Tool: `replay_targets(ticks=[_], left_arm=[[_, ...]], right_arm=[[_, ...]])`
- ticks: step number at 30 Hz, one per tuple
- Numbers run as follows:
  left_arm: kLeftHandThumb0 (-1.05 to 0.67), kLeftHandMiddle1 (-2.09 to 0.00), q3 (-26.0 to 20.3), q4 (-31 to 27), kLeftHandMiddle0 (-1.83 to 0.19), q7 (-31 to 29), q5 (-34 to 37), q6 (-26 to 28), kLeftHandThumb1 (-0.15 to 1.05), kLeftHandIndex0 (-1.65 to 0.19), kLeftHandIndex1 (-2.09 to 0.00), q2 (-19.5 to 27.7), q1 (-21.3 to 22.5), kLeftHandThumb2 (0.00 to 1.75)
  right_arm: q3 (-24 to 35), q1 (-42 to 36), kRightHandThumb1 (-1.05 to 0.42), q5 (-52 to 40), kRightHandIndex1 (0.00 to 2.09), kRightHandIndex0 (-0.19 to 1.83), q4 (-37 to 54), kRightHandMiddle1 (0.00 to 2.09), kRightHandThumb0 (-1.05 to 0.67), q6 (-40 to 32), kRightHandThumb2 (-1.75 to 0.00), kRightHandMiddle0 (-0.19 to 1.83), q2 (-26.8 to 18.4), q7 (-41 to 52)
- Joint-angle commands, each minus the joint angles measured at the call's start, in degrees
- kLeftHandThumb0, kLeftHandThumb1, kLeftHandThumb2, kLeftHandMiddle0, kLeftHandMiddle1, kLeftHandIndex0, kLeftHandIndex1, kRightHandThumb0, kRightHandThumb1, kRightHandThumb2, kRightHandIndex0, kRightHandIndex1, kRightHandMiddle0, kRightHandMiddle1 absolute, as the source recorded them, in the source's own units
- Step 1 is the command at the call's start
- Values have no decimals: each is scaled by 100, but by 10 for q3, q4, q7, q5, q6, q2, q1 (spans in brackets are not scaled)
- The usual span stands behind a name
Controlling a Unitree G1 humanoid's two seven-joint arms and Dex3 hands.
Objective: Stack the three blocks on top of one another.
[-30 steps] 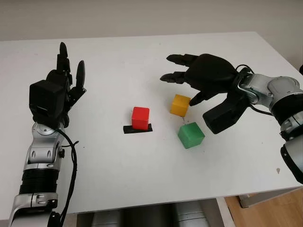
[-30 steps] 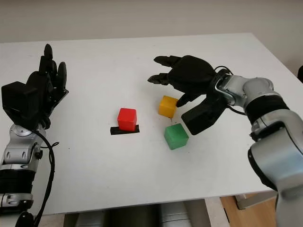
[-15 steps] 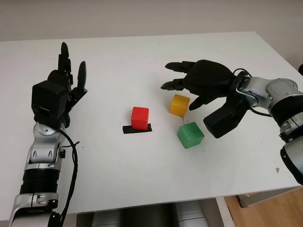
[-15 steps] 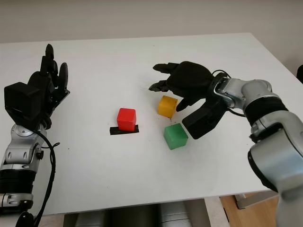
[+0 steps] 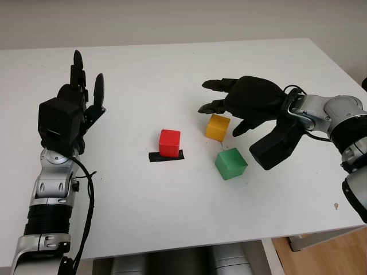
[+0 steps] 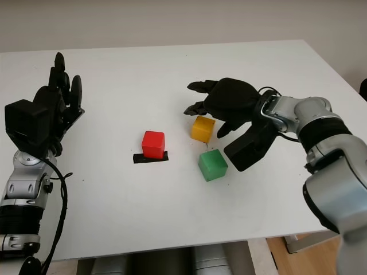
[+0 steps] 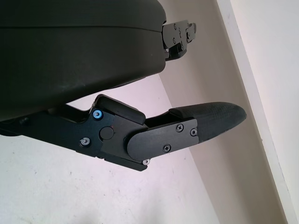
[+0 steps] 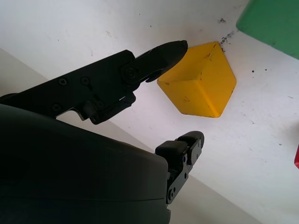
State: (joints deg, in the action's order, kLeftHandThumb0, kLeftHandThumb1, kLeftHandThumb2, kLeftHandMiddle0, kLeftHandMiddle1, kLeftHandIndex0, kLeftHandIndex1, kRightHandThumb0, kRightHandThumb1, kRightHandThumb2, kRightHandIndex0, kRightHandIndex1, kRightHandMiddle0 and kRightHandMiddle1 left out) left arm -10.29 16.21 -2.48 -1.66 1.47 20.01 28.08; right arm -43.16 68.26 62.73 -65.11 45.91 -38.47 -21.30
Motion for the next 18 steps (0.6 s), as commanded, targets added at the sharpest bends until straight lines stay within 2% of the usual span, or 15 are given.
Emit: replay_targets(ticks=[1,18], left_arm=[[-82,0,2,-7,19,2,-2,-2,105,19,-1,1,2,70],[-84,0,3,-7,19,6,-9,-1,105,19,-3,1,-1,68]], right_arm=[[-4,-2,-86,0,5,15,-2,7,-44,-3,-6,48,-3,-3],[-26,-7,-88,6,5,15,-21,8,-46,-14,-6,52,10,-24]])
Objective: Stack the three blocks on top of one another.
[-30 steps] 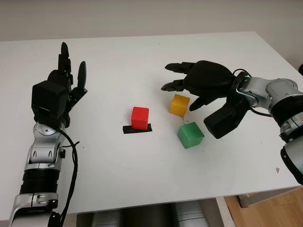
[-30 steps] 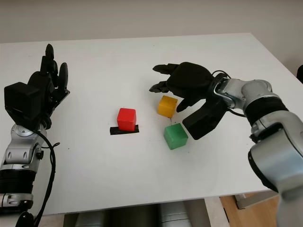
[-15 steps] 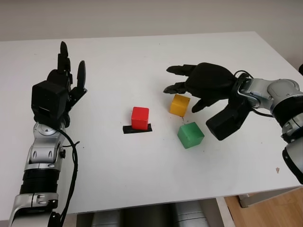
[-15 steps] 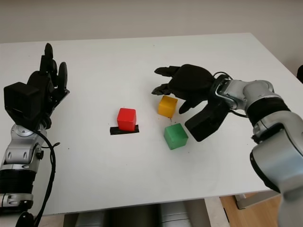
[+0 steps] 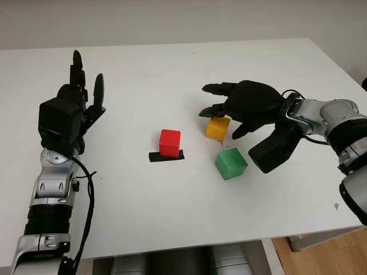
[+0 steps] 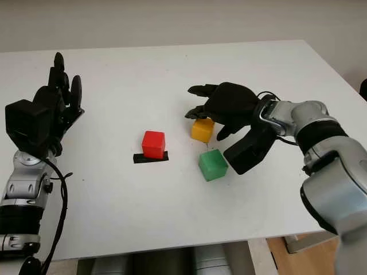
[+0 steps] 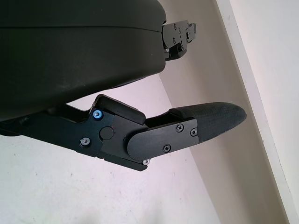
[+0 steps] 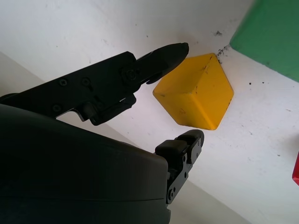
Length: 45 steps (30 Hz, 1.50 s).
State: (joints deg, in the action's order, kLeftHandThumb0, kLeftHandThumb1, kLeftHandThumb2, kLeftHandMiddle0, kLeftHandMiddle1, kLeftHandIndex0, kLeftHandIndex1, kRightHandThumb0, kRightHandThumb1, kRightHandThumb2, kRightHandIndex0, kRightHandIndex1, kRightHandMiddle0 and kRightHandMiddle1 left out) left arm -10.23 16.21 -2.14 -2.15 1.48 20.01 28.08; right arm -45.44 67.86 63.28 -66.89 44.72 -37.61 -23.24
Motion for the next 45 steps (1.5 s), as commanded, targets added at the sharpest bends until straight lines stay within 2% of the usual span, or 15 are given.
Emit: replay_targets(ticks=[1,11,16,17,19,20,22,26,37,41,45], left_arm=[[-84,0,3,-7,19,3,-4,-1,105,19,-3,1,-2,68],[-83,0,2,-8,19,-1,-1,2,105,19,-3,4,-2,68],[-82,0,6,-4,19,-1,-7,2,105,19,-3,6,1,69],[-82,0,7,-4,19,-2,-8,2,105,19,-3,6,1,69],[-82,0,7,-2,19,-4,-7,2,105,19,-4,6,2,70],[-81,0,7,-1,19,-4,-7,2,105,19,-4,5,4,70],[-81,0,6,0,19,-5,-5,3,105,19,-4,4,6,69],[-82,0,8,6,19,-6,-6,2,105,19,-4,5,9,68],[-83,0,7,10,19,-3,-7,0,105,19,-5,4,10,67],[-82,0,8,9,19,-5,-8,-1,105,19,-4,6,8,68],[-82,0,7,6,19,-3,-7,1,105,19,-4,4,6,68]], right_arm=[[-3,-3,-88,0,5,14,-4,8,-46,-2,-6,52,2,-2],[-1,-5,-89,-5,6,15,-13,10,-45,3,-6,57,10,-11],[-3,-5,-93,-3,6,16,-20,23,-44,4,-6,79,11,-21],[-4,-5,-93,-3,6,16,-20,31,-44,4,-6,80,11,-24],[-6,-4,-94,0,6,18,-20,86,-45,3,-6,59,11,-28],[-8,-4,-95,3,6,19,-19,104,-44,0,-6,53,10,-30],[-10,-2,-96,6,6,20,-18,122,-44,-3,-6,48,9,-31],[-14,1,-95,10,8,25,-17,127,-44,-7,-5,47,6,-37],[-3,5,-94,-5,7,28,-23,125,-43,-10,-5,46,4,-26],[33,2,-96,-62,6,27,-28,127,-44,-13,-6,45,8,50],[116,-12,-93,-182,6,29,-26,125,-39,-16,-5,45,21,162]])
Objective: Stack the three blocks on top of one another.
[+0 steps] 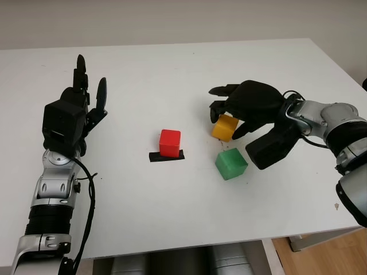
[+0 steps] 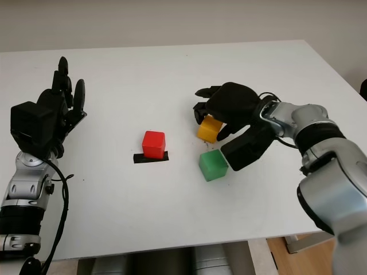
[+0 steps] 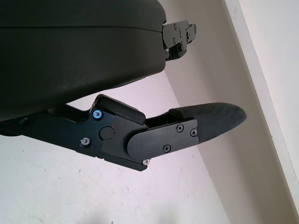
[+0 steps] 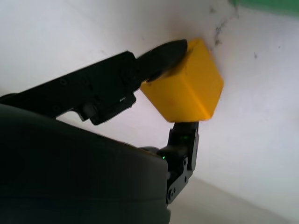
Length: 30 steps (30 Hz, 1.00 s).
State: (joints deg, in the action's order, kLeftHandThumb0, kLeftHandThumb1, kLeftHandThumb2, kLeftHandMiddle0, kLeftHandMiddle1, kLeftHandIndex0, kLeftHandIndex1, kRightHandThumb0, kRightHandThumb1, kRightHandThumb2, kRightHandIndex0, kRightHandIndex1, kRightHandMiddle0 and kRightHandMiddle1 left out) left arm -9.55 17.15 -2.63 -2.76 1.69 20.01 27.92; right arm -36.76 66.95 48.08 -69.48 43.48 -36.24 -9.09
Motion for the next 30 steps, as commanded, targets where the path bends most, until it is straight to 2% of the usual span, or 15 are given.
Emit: replay_targets(ticks=[1,4,10,19,21,30], left_arm=[[-82,0,-1,-4,19,3,1,-1,105,19,-4,2,7,68],[-82,0,-2,-3,19,3,2,0,105,19,-5,3,6,67],[-84,0,-1,-4,19,3,0,1,105,19,-4,4,4,66],[-84,0,-1,-5,19,4,3,3,105,19,-2,2,5,65],[-84,0,-2,-7,19,5,4,5,105,19,-2,0,4,64],[-84,0,-2,-10,19,10,4,3,105,19,-2,2,0,63]], right_arm=[[49,-6,-92,-59,7,30,1,124,-37,-7,-5,46,10,44],[101,-13,-89,-135,6,32,11,119,-35,-22,-5,51,20,121],[181,-23,-92,-249,5,30,44,128,-35,-79,-6,46,38,256],[233,-33,-92,-314,6,32,103,132,-42,-177,-5,44,60,339],[240,-40,-92,-329,6,32,130,138,-40,-198,-6,41,68,360],[237,-76,-92,-341,7,35,254,148,-42,-265,-5,40,104,402]])
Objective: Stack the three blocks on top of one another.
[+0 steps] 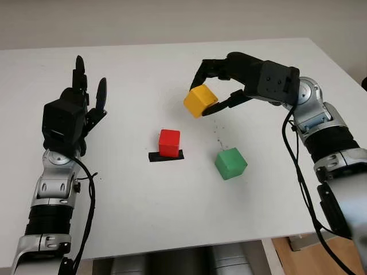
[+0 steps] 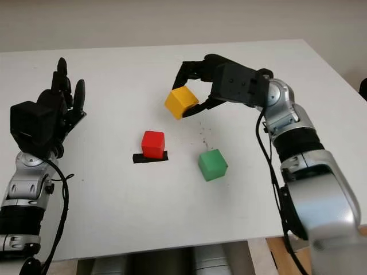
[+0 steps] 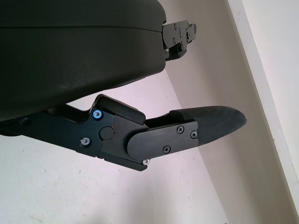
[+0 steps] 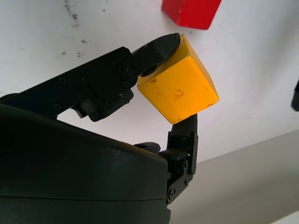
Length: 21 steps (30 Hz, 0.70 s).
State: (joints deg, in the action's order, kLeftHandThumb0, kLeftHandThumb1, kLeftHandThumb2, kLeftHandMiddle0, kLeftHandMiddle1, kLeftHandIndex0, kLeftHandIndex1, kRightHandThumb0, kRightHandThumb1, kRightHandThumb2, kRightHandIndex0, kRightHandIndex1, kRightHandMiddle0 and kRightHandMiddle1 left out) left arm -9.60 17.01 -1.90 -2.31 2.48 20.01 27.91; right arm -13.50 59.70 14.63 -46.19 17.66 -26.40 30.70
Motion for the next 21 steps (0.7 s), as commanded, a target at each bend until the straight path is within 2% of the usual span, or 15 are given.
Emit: replay_targets(ticks=[1,11,21], left_arm=[[-85,0,-1,-9,19,3,-1,-4,105,19,-2,2,0,63],[-84,0,-1,-22,19,10,-3,-5,105,19,-2,0,-8,67],[-86,0,1,-29,19,13,-3,4,105,19,-3,-2,-10,70]], right_arm=[[3,-6,-92,-7,7,35,32,150,-43,-15,-5,40,9,9],[-14,-13,-90,-1,7,36,46,156,-46,-23,-5,44,57,38],[-30,-2,-89,17,6,36,21,159,-43,-19,-5,44,69,43]])
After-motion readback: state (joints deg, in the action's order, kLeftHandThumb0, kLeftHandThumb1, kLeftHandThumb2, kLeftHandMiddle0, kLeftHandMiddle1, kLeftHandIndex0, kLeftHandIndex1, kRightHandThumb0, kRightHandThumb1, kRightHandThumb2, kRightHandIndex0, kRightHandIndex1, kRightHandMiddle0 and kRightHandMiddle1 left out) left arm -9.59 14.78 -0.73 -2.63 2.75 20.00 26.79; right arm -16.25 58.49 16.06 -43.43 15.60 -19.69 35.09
